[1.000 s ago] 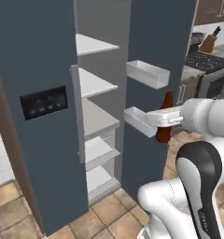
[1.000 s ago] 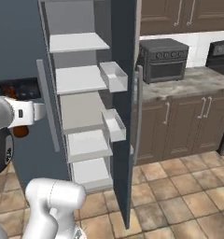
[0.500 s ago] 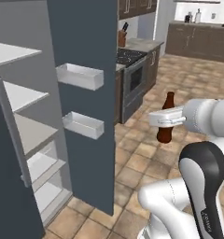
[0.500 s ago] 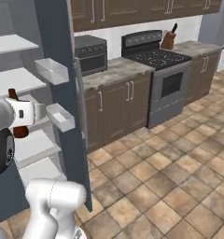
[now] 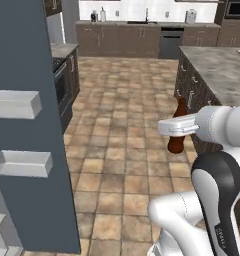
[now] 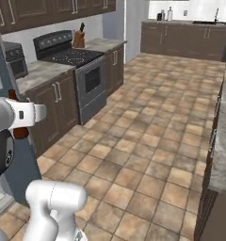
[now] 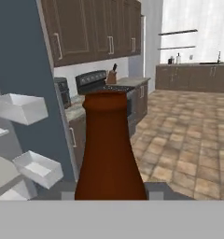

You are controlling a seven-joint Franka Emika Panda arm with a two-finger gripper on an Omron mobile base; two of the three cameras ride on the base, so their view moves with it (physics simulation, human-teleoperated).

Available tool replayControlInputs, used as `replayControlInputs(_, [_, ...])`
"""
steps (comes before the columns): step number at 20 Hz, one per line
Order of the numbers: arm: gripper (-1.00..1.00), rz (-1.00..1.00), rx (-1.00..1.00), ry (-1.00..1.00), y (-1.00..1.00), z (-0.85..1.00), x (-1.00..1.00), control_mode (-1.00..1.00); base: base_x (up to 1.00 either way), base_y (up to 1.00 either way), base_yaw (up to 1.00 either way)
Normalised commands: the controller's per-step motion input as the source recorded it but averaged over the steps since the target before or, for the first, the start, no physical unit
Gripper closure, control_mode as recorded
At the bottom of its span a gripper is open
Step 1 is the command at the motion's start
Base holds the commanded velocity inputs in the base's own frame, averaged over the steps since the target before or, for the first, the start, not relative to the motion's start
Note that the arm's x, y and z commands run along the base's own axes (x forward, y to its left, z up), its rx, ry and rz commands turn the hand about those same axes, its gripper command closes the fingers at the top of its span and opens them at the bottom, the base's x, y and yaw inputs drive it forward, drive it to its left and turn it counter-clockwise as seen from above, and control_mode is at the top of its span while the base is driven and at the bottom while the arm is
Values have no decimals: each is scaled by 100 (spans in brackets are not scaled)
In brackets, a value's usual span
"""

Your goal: Open the fridge, grab two sodas, and place both sodas inside the bowl with ice on the dining counter.

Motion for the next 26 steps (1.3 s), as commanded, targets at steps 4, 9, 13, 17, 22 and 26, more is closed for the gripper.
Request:
replayControlInputs(4, [100,0,0,0,0,0,0,100,55,-24,-58])
replayControlInputs(9, [100,0,0,0,0,0,0,100,91,-16,-45])
replayControlInputs(13, [100,0,0,0,0,0,0,100,100,-2,-23])
replayControlInputs(17, [100,0,0,0,0,0,0,100,100,0,-7])
replayControlInputs(22, [100,0,0,0,0,0,0,100,100,0,-1])
replayControlInputs(26, [100,0,0,0,0,0,0,100,100,2,0])
